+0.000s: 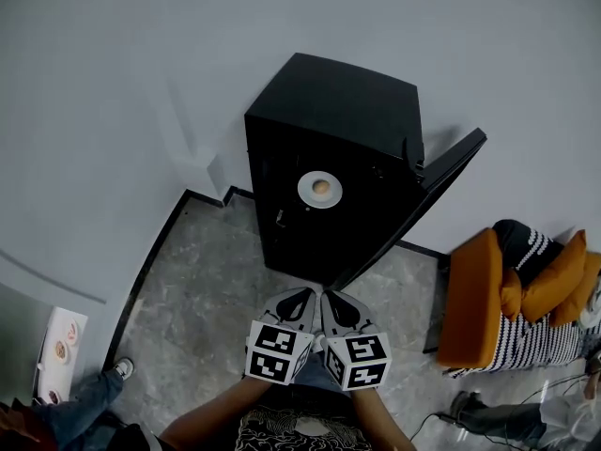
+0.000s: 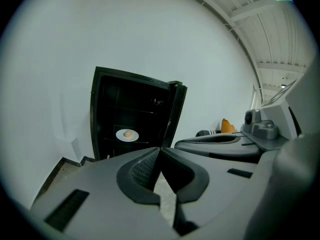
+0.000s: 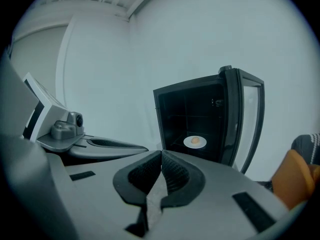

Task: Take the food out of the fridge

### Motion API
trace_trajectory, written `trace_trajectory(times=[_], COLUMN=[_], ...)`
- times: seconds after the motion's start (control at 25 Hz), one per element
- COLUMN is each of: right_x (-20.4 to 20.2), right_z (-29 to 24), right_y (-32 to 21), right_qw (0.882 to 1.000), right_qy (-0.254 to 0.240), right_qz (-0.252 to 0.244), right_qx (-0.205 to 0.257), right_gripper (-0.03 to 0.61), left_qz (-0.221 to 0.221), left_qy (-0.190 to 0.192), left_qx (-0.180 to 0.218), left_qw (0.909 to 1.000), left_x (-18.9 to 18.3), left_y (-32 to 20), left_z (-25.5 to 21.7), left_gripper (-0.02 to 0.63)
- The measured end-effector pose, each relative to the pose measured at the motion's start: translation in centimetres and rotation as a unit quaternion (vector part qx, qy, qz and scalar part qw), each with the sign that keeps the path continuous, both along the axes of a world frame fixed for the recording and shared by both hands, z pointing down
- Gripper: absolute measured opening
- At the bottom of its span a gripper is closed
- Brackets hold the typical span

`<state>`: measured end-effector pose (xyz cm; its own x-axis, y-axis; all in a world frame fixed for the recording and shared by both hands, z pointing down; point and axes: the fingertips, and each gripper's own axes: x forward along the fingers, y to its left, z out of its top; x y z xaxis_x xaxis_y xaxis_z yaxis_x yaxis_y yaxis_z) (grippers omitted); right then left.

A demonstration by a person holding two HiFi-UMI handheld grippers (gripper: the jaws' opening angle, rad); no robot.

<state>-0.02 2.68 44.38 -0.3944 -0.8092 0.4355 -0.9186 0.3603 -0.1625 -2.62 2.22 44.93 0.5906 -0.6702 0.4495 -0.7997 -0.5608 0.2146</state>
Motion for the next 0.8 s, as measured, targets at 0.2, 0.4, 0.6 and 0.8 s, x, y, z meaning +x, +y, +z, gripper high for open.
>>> trace_trajectory(times=[0.2,0.4,0.6,0.8], right_x=[1.9,4.0,5.9,7.2], right_z=[0.4,0.6,0.6,0.2], right_y=[-3.6,-6.4,-8.6,-10.0], right_qw=[1.000,1.000,0.999,0.999], right_qy=[-0.006,-0.014,-0.026,-0.034], right_qz=[-0.011,-0.021,-0.028,-0.040], right_qx=[-0.006,-0.011,-0.010,-0.004], right_gripper=[0.021,0.021,0.021,0.021], left_qz=[-0.009,-0.020,-0.034,-0.061], left_qy=[-0.008,-0.015,-0.013,0.027], left_qx=[-0.004,-0.012,-0.024,-0.047], left_qw=[0.9999,0.9996,0.9991,0.9966], left_x=[1.9,3.8,5.7,6.7], left_y=[-3.5,-6.2,-8.3,-9.8], left_z=[0.2,0.6,0.9,1.3], left_gripper=[0.014,0.014,0.014,0.015])
